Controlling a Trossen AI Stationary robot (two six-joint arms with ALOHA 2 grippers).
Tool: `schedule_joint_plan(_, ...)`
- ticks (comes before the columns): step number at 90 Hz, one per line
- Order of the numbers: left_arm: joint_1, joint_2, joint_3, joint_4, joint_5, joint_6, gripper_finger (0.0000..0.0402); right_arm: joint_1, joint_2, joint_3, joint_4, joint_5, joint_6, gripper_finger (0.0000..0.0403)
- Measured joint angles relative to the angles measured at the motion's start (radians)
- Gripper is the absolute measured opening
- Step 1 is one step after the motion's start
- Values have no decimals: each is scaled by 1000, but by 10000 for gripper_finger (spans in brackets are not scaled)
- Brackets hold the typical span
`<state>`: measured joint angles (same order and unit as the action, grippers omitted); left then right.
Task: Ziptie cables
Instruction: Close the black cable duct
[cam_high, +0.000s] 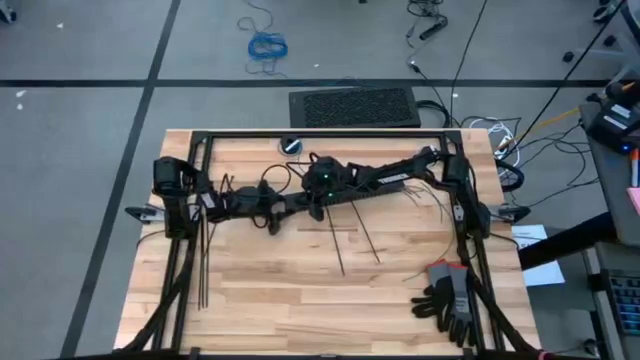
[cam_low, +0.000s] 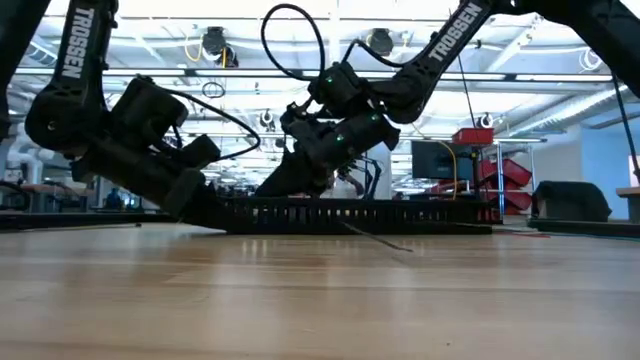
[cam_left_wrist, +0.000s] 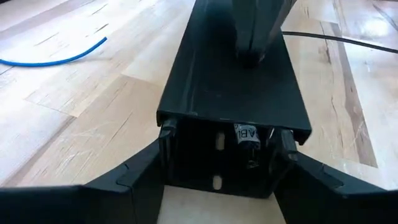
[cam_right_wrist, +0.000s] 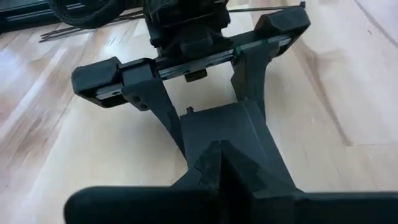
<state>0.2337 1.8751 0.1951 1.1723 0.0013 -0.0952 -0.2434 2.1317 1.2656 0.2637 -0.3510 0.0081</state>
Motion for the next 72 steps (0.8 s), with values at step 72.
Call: schedule_joint_plan(72,0,0,2,-1,-28,-5,247,20,22,25,27,32,-79,0)
